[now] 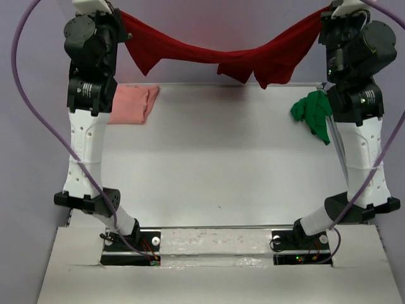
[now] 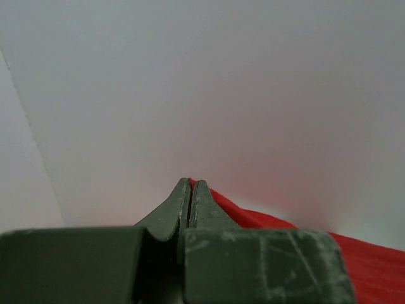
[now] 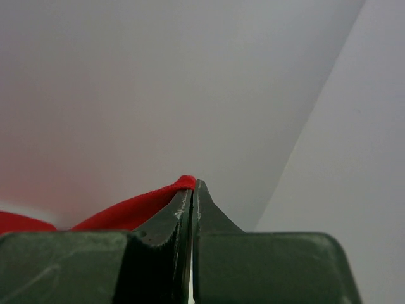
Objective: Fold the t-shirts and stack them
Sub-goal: Flatten the tshirt out
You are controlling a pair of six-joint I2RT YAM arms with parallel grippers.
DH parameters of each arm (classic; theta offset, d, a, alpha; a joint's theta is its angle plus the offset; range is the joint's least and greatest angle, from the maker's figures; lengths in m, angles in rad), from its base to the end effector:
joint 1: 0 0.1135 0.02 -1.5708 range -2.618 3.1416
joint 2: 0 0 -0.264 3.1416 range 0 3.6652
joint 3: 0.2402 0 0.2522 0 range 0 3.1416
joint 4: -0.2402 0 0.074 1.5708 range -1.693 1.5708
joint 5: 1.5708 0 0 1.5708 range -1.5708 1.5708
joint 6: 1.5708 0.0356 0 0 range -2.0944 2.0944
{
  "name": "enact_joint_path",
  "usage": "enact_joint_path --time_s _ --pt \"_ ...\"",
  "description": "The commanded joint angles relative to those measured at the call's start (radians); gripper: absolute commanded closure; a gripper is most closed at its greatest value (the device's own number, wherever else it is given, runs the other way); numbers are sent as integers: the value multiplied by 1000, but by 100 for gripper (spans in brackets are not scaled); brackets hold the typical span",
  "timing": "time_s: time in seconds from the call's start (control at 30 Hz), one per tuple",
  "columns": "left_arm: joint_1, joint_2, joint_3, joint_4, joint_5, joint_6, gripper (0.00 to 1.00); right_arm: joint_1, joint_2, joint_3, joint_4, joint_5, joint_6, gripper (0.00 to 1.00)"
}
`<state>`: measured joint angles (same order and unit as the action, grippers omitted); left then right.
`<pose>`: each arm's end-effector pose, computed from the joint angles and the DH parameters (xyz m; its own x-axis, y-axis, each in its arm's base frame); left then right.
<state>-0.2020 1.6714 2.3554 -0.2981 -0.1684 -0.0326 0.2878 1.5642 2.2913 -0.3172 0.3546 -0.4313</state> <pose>0.2946 -0.0542 0.6185 0.3671 -0.1080 -0.9239 0.0577 0.9940 -0.0932 0.2527 0.0619 0.6279 0.3308 -0.3109 -0.8910 0.1953 0.9463 -0.2577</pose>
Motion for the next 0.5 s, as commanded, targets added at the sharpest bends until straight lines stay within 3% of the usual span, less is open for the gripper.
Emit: enact_joint_path --time_s 0.0,0.17,0.23,0.4,0.47 --pt "-10 -157 -298 118 6 -39 100 1 -94 -173 24 -3 83 100" --pt "-8 -301 -605 201 -17 -38 100 1 -220 -401 41 -19 137 100" --pt "-7 -366 -805 232 -17 -81 100 1 -286 -505 9 -22 192 100" --pt "-17 -504 -1016 217 -16 -228 100 95 -437 -790 -31 50 281 100" --pt "-37 -583 -1105 188 -26 -259 100 128 -484 -832 -114 84 325 100"
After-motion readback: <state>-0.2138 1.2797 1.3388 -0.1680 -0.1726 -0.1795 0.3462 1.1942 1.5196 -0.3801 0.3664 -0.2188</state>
